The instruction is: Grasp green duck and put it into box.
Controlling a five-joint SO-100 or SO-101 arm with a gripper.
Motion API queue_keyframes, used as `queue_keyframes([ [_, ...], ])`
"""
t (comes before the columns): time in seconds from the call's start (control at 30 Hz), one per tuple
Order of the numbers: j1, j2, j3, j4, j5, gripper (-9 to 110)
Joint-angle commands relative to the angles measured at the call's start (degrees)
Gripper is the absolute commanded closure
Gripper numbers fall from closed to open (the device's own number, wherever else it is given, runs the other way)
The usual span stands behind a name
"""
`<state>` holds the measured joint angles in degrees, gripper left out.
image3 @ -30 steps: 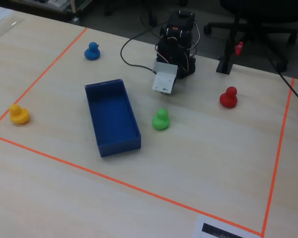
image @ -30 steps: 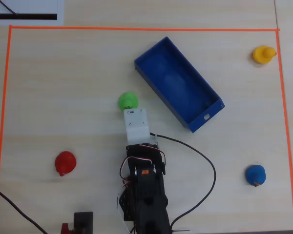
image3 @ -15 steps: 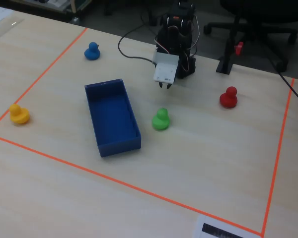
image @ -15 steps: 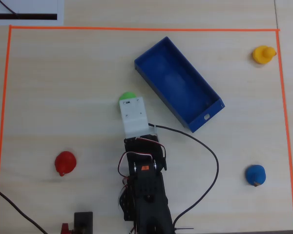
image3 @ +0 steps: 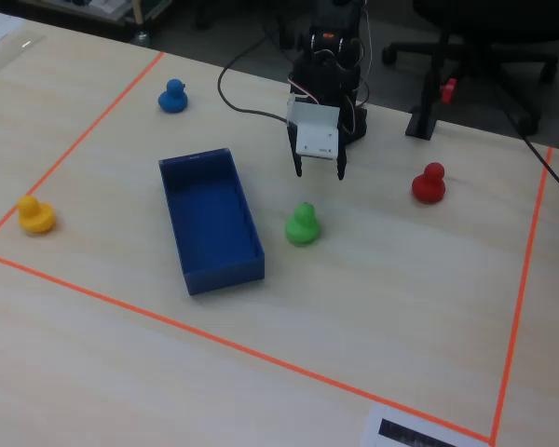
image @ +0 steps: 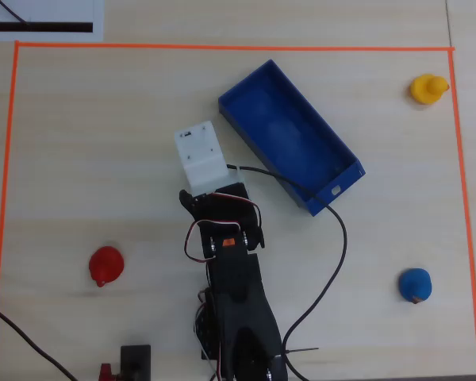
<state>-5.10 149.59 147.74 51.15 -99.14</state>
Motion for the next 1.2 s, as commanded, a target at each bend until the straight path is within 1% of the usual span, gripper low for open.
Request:
queue_keyframes([
  [0.0,-0.5,-5.0,-3.0,-5.2,-0.4,68],
  [0.3,1.6,-22.6,-7.2,-18.2,-0.7,66],
  [0.47,2.5,-28.8,-8.3,-23.0,-1.1,65],
  [0.6,3.3,-31.6,-8.1,-25.8,-1.3,65],
  [0.83,4.6,-35.2,-7.6,-26.7,-1.3,65],
  [1.0,4.4,-37.0,-5.4,-32.2,-1.4,64],
  [1.17,4.0,-38.2,-4.7,-33.7,-1.4,64],
])
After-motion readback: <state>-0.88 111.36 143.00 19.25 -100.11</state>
